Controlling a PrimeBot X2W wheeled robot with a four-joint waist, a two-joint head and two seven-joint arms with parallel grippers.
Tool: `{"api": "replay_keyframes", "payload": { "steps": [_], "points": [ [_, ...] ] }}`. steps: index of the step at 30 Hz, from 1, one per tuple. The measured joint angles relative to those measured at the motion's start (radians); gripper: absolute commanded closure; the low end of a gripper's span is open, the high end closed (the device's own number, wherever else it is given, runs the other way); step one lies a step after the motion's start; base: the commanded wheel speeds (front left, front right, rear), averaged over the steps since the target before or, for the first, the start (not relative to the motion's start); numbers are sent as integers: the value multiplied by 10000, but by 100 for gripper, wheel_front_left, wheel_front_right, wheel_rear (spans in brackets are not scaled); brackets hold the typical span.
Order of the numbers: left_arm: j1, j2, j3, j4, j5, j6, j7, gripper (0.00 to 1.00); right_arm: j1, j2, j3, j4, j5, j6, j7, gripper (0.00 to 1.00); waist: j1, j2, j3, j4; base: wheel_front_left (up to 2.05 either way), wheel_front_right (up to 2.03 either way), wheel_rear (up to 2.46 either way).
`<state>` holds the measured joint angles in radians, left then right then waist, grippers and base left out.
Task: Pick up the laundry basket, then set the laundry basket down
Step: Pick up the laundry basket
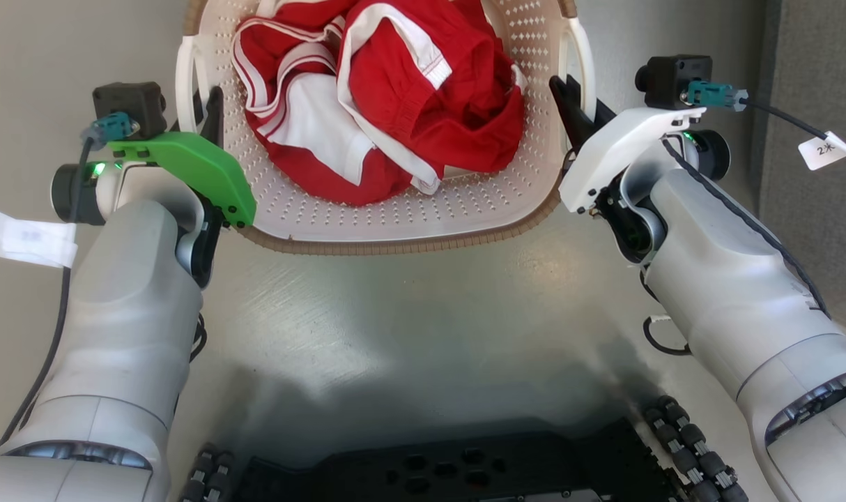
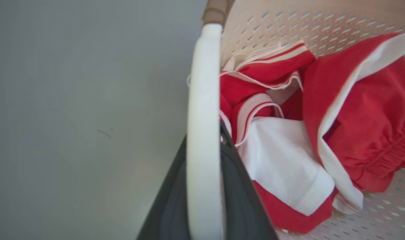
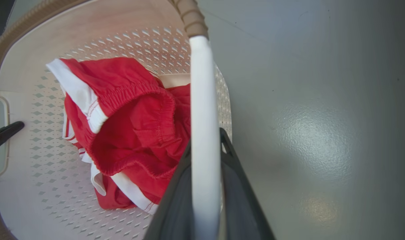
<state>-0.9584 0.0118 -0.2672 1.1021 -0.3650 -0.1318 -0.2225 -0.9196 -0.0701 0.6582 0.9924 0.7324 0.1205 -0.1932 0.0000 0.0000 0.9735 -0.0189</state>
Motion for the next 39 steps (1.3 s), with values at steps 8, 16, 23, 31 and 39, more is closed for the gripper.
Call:
{"api": "replay_keyframes", "payload": {
  "steps": [8,16,23,31,39],
  "points": [
    [31,0,-414,205,-428,0,-77,100,52,-4,351,167,268,-4,-102,100,0,0,-481,-19,0,0,0],
    [487,10,-1003,207,-1154,0,-71,100,356,-27,677,349,725,-4,-144,100,0,0,-1325,-71,0,0,0],
    [909,10,-1377,217,-1789,0,127,100,635,-44,907,472,1156,-2,-65,100,0,0,-2244,-126,0,0,0],
    [1369,8,-1682,470,-2144,0,472,100,1089,29,1141,635,1628,-2,433,100,0,0,-3363,-205,0,0,0],
    [1979,12,-2197,504,-2523,2,911,100,1545,29,1492,802,1967,-2,949,100,0,0,-4508,-292,0,0,0]
  ]
}}
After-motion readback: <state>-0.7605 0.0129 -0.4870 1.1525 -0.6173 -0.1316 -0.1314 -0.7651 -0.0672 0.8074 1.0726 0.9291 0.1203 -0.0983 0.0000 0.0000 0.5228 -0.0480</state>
